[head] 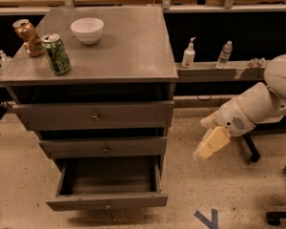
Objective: Close bottom drawer
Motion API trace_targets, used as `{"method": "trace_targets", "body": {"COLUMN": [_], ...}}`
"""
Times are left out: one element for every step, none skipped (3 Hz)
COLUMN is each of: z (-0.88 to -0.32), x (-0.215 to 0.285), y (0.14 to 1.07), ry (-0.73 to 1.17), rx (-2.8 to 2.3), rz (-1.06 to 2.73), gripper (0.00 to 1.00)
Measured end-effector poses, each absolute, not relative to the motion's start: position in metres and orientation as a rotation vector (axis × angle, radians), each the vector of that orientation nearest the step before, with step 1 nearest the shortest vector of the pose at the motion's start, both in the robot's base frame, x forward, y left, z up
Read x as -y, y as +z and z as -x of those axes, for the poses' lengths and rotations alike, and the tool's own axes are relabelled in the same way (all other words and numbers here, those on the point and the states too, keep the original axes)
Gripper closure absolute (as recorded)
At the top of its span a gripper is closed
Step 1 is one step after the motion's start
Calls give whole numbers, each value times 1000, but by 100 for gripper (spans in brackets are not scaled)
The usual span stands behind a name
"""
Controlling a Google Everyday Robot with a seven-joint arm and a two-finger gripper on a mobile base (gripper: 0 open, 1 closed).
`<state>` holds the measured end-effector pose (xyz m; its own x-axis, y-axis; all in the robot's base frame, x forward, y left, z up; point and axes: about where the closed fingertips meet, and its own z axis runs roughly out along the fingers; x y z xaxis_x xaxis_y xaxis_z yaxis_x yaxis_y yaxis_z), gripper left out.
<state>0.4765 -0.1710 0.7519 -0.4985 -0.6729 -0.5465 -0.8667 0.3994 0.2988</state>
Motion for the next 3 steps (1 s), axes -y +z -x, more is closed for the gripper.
{"method": "trace_targets", "body": {"z": [-466, -440, -434], "x": [126, 82, 61], "y": [672, 590, 504], "ry": [1347, 1681, 1961], "rx": [-2243, -2238, -2176], "rz": [1163, 914, 728], "gripper": [0, 0, 0]}}
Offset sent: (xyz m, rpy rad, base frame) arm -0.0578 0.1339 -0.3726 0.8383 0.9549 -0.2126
